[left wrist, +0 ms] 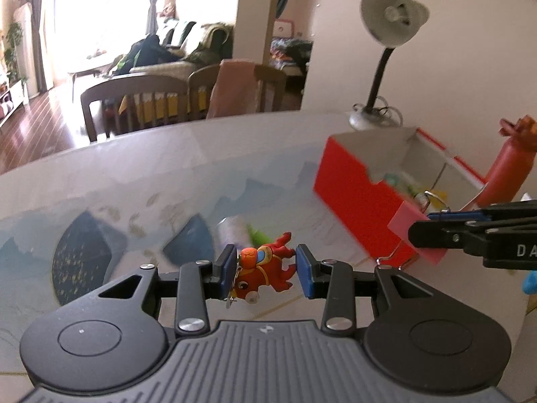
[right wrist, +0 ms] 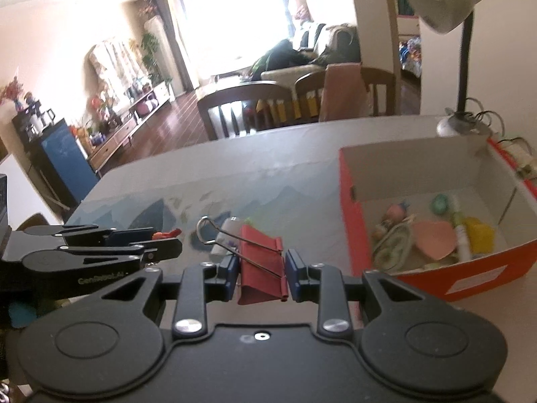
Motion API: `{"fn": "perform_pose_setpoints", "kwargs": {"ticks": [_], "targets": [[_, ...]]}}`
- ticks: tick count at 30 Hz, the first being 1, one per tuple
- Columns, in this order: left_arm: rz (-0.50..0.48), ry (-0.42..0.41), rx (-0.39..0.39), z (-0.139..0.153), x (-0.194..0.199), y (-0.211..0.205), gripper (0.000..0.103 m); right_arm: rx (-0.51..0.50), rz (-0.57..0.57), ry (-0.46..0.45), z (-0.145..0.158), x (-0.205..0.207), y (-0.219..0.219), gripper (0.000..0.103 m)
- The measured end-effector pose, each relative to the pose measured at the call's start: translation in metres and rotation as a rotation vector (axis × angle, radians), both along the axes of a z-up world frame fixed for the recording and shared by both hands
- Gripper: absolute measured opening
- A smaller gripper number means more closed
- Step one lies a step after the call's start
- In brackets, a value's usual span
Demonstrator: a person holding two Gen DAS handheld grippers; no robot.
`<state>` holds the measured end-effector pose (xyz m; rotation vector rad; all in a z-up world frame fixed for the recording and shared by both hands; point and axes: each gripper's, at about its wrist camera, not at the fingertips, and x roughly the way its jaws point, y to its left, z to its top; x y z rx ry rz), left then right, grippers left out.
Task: Organize rigid objects
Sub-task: 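Carry the keychain with the left gripper while the right gripper carries the binder clip toward the shoebox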
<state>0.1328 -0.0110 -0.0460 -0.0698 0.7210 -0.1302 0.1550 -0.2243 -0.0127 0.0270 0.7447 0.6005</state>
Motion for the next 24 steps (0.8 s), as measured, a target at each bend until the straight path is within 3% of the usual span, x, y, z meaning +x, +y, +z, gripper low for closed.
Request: {"fn": "perform_pose_setpoints", "kwargs": {"ticks": [14, 24], "targets": [[-0.112, -0.060, -0.022, 0.050, 0.030, -0.065, 0.037, 0.019, -0.099, -0.073, 0.023, 0.021, -0.052, 0.029], [-0.179, -0.028, -0.005, 0.051, 0.064, -0.114, 0.037, -0.013, -0.189, -0.072, 0.011, 0.048, -0.090, 0.029]]}}
